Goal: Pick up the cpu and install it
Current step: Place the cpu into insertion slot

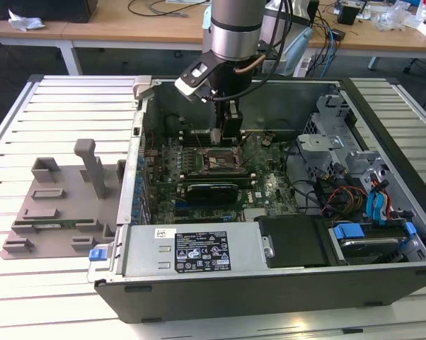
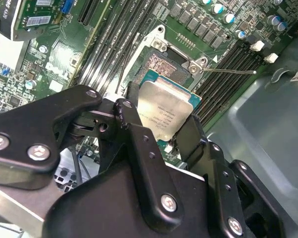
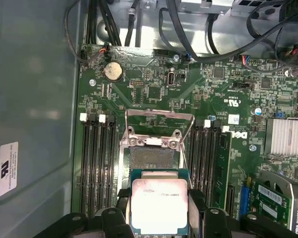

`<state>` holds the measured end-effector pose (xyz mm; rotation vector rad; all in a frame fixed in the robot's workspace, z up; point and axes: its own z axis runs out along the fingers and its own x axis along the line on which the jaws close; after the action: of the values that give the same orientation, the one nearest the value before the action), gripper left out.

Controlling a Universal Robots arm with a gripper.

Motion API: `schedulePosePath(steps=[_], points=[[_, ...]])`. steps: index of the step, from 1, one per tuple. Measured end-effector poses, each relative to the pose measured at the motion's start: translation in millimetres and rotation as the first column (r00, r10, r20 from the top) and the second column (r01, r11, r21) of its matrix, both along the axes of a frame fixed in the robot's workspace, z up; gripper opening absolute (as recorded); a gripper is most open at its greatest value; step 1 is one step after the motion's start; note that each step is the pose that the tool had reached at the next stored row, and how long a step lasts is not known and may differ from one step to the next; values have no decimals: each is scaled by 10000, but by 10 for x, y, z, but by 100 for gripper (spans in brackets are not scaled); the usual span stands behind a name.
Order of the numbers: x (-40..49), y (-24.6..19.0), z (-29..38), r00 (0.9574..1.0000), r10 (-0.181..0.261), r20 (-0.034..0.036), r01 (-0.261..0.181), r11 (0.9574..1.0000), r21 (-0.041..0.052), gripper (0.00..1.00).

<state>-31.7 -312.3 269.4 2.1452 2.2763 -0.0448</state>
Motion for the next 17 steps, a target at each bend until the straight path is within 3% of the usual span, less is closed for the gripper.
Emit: schedulePosePath(steps=[17], points=[[0,20,-246,10000,0,0,0,10000,0,55]])
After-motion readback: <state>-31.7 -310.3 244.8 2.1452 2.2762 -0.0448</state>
